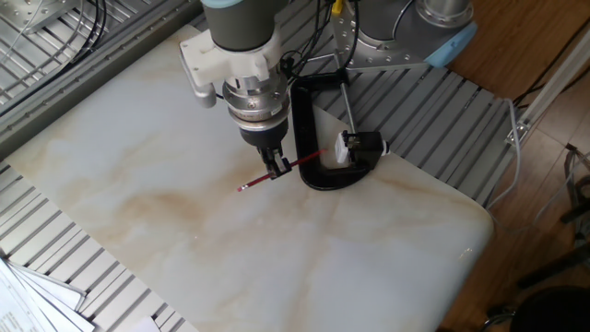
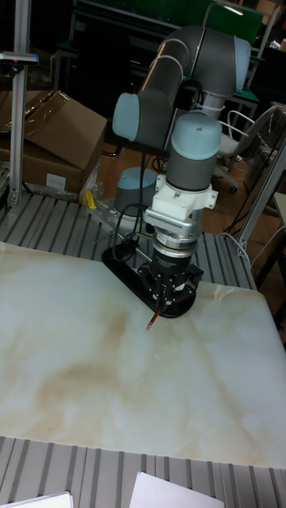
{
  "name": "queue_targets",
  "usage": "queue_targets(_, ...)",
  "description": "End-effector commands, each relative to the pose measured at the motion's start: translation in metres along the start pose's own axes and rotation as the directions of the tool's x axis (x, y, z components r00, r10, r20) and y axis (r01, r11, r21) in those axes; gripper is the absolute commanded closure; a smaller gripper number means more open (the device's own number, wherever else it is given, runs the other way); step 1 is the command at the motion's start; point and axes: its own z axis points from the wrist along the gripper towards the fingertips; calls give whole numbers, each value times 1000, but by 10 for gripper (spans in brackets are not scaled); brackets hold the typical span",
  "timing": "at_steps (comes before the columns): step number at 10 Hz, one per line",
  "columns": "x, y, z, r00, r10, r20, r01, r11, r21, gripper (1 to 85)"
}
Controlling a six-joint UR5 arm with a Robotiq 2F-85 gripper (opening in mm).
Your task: Insert the pencil into the pencil sharpener
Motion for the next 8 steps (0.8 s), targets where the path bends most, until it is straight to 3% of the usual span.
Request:
queue_targets(1, 1, -6, 1, 999, 47, -19, -47, 999, -11, 840)
queue_targets(5, 3, -25, 0, 1000, -6, 4, 7, 1000, -29, 840)
queue_targets(8, 1, -36, 2, 1000, -10, 20, 10, 1000, -4, 840)
